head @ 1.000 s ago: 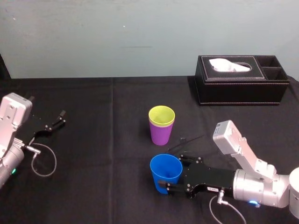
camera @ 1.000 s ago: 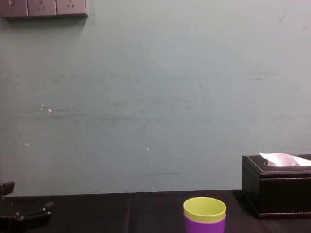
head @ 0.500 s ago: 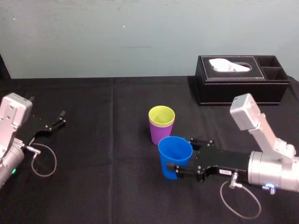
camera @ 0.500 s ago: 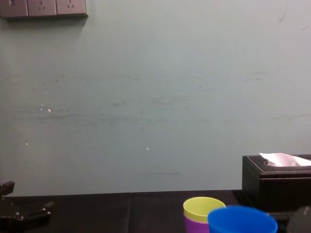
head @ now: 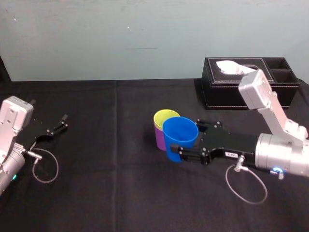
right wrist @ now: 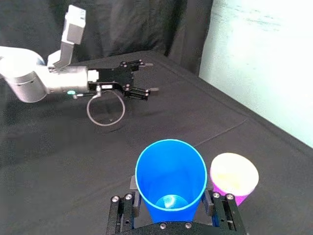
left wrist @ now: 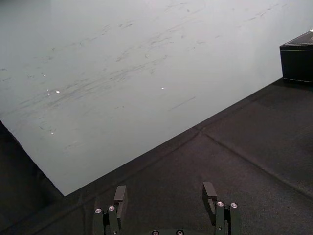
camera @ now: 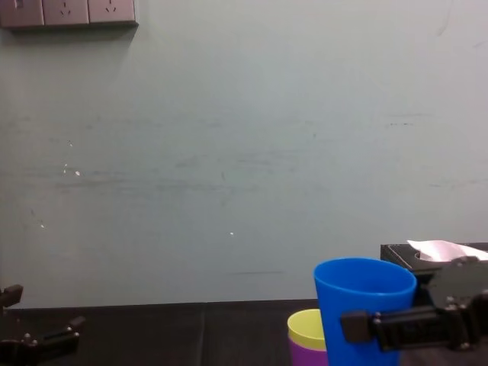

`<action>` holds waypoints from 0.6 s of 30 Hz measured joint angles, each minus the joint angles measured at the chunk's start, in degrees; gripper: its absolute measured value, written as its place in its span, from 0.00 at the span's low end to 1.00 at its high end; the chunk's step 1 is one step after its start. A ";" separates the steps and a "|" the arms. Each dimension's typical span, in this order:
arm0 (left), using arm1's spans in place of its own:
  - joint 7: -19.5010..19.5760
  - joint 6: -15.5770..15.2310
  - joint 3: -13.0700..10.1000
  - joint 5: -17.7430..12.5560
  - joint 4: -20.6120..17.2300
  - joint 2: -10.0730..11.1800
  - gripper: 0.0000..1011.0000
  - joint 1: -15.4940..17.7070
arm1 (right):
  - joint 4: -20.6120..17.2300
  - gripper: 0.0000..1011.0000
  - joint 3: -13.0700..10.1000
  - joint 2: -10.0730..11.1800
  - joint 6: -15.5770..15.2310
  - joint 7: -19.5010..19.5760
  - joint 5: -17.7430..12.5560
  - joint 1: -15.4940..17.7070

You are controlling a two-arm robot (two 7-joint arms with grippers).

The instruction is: Stack the three plastic cups sequentially using one hand.

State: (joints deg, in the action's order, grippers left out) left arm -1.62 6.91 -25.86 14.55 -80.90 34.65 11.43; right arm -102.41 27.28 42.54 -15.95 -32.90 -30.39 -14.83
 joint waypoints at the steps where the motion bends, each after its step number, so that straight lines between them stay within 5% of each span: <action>1: 0.00 0.00 0.00 0.00 0.00 0.00 1.00 0.00 | 0.00 0.72 0.00 0.00 0.00 0.00 0.00 0.00; 18: 0.00 -0.01 0.00 0.00 0.00 0.00 1.00 0.00 | 6.67 0.72 2.98 -5.63 -3.29 2.46 2.73 -8.33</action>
State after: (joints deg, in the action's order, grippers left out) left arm -1.62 6.90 -25.86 14.55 -80.90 34.65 11.43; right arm -95.73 30.26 36.91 -19.25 -30.44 -27.66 -23.17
